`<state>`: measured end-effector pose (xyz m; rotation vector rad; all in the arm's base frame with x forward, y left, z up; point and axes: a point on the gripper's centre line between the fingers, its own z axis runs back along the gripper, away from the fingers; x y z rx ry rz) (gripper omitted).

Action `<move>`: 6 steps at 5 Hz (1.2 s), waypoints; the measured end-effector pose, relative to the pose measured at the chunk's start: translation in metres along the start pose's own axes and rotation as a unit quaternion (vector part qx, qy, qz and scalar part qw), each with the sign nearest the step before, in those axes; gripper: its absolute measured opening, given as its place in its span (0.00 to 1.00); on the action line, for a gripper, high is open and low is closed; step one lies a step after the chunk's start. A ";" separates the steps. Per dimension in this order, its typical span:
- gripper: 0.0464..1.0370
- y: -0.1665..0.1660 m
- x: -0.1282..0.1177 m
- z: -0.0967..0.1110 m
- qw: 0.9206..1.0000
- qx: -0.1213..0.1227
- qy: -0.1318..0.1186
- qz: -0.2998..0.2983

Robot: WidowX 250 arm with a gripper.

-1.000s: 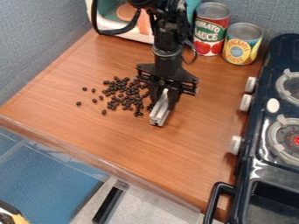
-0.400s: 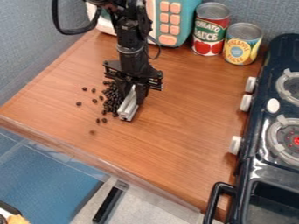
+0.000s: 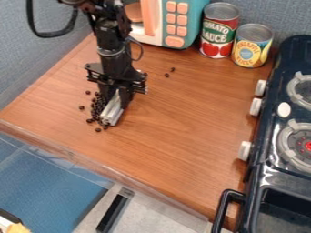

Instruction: Sweep into pile

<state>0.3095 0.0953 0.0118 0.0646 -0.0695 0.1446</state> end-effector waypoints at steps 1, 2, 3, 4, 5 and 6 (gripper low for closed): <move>0.33 0.014 -0.009 0.000 1.000 0.001 0.002 0.011; 0.33 0.031 -0.017 0.001 1.000 -0.001 0.004 0.030; 0.33 0.046 -0.023 0.001 0.999 -0.003 0.010 0.050; 0.33 0.049 -0.026 0.008 0.998 -0.012 0.008 0.058; 0.33 0.035 -0.018 0.035 0.998 -0.027 -0.028 0.053; 0.33 0.008 -0.010 0.059 0.997 -0.045 -0.055 0.041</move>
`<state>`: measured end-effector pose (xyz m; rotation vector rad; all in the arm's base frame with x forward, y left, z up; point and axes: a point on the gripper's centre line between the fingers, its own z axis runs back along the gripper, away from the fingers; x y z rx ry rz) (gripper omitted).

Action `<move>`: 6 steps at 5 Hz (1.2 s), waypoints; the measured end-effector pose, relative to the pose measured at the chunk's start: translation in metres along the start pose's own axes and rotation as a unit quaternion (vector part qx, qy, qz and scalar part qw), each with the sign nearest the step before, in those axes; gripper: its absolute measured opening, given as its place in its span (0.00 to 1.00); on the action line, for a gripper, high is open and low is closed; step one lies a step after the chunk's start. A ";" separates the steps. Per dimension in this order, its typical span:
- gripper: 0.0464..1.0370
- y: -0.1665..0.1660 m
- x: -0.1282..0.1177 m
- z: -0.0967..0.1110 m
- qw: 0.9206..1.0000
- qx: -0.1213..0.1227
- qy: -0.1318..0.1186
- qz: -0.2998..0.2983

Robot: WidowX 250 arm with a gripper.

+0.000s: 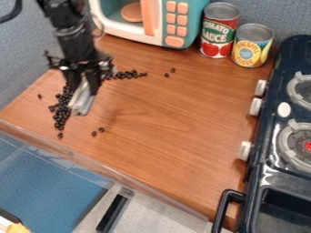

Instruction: Sweep into pile

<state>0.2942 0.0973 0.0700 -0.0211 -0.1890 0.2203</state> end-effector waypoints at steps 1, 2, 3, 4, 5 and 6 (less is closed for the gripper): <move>0.33 -0.032 0.008 0.006 1.000 0.000 -0.006 -0.021; 0.33 -0.061 0.016 -0.017 0.999 0.011 0.031 -0.030; 0.33 -0.083 0.029 -0.042 0.998 0.016 0.052 -0.021; 0.33 -0.101 0.040 -0.063 0.997 0.026 0.069 -0.004; 0.33 -0.109 0.058 -0.065 0.998 0.024 0.060 0.004; 0.33 -0.119 0.072 -0.061 0.998 0.015 0.050 0.018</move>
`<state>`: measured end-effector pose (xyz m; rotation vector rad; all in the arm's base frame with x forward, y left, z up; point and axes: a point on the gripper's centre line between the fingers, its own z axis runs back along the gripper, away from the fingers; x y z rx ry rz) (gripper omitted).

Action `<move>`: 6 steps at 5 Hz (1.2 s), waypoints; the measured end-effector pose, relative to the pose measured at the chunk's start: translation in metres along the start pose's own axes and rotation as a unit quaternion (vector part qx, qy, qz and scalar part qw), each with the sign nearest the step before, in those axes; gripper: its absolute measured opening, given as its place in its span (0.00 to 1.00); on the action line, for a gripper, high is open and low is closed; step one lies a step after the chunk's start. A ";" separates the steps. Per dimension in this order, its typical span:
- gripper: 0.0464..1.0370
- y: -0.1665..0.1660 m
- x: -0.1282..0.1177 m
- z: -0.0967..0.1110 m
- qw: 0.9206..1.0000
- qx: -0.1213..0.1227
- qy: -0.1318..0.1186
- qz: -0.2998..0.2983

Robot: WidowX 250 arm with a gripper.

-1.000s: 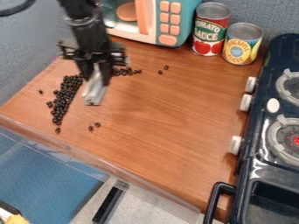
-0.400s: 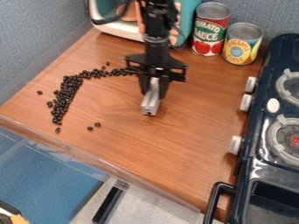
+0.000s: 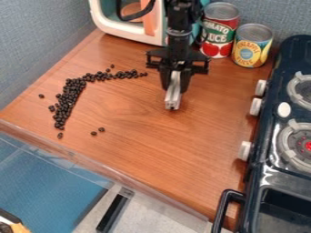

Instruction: Sweep into pile

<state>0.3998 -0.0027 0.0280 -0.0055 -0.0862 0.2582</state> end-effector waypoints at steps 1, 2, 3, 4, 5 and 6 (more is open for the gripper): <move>0.33 -0.011 0.002 0.004 1.000 0.001 -0.005 -0.005; 0.33 -0.010 0.005 -0.007 1.000 0.007 0.007 0.008; 0.33 -0.001 0.012 -0.010 1.000 0.015 0.008 0.027; 0.33 0.007 0.015 -0.011 0.999 0.017 0.009 0.039; 0.33 0.022 0.013 -0.012 0.998 0.015 0.007 0.063; 0.33 0.055 0.007 -0.011 0.993 0.016 0.007 0.113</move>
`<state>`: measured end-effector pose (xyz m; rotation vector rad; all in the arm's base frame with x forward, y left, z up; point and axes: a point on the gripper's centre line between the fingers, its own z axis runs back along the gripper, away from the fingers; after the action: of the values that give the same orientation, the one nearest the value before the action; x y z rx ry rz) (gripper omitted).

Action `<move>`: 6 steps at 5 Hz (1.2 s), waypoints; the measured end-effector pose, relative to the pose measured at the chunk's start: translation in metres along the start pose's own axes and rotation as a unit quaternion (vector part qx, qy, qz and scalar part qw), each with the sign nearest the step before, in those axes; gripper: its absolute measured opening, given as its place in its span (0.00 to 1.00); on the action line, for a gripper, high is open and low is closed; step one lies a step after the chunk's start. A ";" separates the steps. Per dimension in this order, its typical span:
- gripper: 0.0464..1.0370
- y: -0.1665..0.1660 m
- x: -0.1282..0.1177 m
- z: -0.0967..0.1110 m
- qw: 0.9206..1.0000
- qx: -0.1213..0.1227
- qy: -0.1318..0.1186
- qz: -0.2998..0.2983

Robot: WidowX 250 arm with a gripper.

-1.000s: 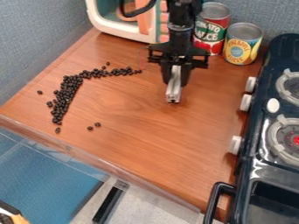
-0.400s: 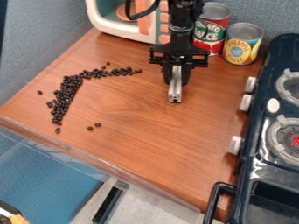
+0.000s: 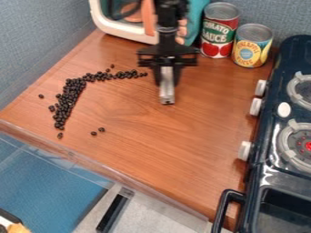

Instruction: Sweep into pile

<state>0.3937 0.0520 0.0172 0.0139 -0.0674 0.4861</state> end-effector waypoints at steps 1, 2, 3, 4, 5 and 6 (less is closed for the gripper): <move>0.33 0.030 -0.006 0.001 0.999 0.004 0.006 0.039; 0.33 0.046 -0.012 0.001 0.999 0.002 0.002 0.053; 0.33 0.060 -0.020 0.001 0.998 0.001 0.003 0.061; 0.33 0.069 -0.025 0.001 0.998 0.003 0.002 0.064; 0.33 0.081 -0.025 0.000 0.997 0.004 0.002 0.072; 0.33 0.104 -0.028 0.001 0.996 0.013 0.000 0.091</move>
<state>0.3207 0.1306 0.0163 0.0332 -0.0633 0.6695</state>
